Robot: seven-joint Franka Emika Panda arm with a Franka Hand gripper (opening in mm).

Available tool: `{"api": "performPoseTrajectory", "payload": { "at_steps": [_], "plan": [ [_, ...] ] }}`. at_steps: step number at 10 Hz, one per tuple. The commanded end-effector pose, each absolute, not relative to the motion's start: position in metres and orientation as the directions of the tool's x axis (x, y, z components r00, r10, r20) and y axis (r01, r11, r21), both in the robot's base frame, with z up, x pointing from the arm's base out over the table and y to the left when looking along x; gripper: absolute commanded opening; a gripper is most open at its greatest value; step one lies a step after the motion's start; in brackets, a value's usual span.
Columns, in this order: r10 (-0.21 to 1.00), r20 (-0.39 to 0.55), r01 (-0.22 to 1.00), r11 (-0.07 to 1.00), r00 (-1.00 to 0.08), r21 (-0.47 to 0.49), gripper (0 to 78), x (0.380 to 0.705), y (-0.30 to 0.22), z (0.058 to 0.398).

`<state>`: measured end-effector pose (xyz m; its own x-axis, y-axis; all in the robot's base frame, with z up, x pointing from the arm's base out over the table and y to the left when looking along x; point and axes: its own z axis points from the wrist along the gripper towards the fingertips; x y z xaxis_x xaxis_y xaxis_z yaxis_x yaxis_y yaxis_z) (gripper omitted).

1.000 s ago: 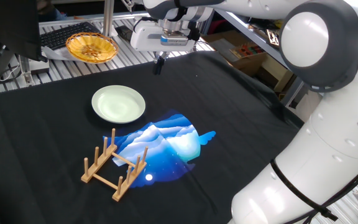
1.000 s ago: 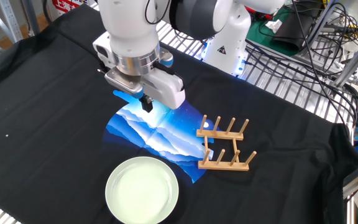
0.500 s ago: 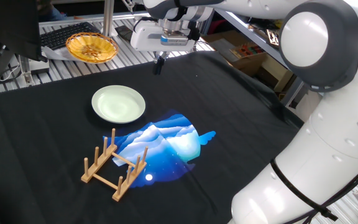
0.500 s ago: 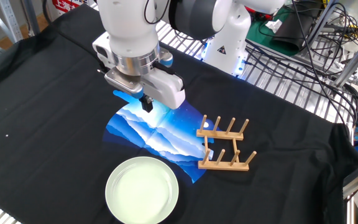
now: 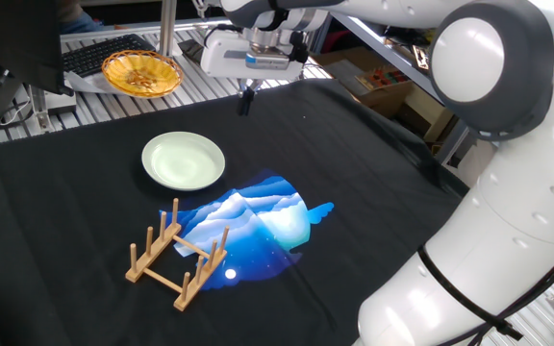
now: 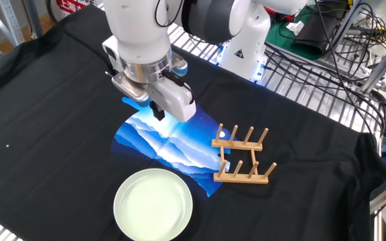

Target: Put the dish on the dish rack

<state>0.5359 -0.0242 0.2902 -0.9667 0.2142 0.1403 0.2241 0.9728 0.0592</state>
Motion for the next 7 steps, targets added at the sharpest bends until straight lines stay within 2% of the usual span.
{"api": "performPoseTrajectory", "payload": {
  "at_steps": [1,7],
  "plan": [
    [0.228,0.143,0.238,0.97,-0.963,0.054,0.0,0.536,-0.024,0.291],
    [0.109,0.177,0.121,0.991,-0.978,0.059,0.0,0.554,-0.045,0.275]
  ]
}}
